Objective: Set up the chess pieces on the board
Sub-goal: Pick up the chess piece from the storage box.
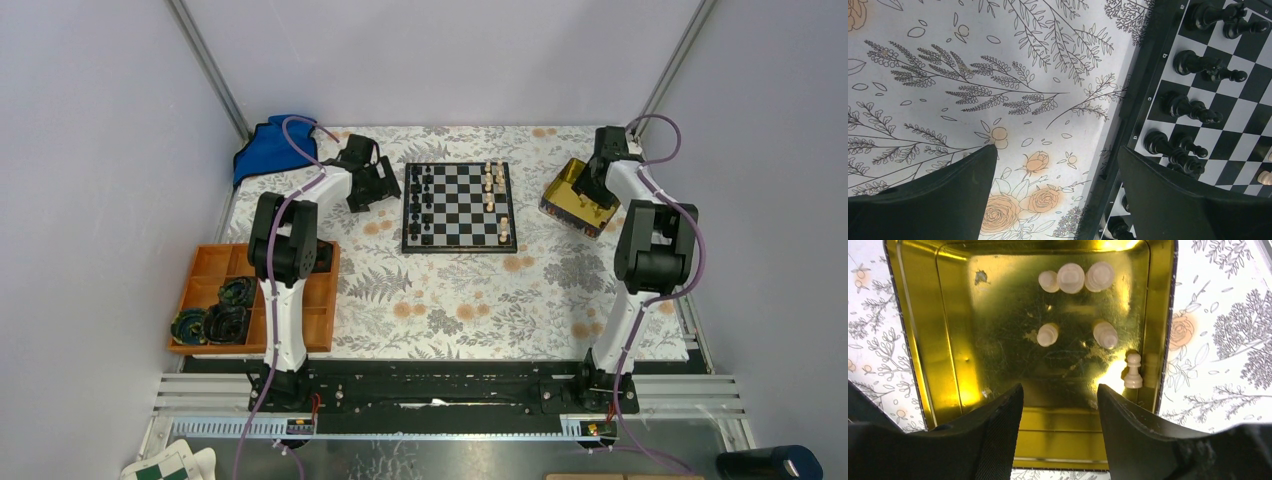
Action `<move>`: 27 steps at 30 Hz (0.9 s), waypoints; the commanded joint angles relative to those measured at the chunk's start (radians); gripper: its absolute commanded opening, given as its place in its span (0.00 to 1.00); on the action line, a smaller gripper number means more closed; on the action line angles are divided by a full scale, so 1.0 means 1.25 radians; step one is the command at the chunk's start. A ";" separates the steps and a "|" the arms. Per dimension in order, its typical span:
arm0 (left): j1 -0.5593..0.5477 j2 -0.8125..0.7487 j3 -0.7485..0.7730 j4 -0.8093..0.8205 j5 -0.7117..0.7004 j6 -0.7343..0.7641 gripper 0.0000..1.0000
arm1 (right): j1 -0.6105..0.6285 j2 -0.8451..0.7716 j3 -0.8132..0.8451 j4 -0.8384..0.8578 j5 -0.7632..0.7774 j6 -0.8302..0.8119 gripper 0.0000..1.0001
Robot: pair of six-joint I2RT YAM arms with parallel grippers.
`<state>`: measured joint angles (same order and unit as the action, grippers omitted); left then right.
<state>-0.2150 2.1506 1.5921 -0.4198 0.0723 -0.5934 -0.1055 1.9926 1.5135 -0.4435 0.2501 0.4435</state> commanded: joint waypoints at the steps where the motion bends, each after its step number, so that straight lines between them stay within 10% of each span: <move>1: -0.002 0.031 -0.007 -0.009 0.018 -0.001 0.99 | -0.010 0.024 0.061 0.035 -0.012 -0.003 0.62; 27: 0.009 0.051 0.001 -0.015 0.021 0.005 0.99 | -0.021 0.143 0.158 0.033 -0.026 -0.033 0.43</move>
<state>-0.2104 2.1540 1.5936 -0.4198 0.0769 -0.5934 -0.1268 2.1567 1.6676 -0.4072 0.2325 0.4152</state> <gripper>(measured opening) 0.987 0.447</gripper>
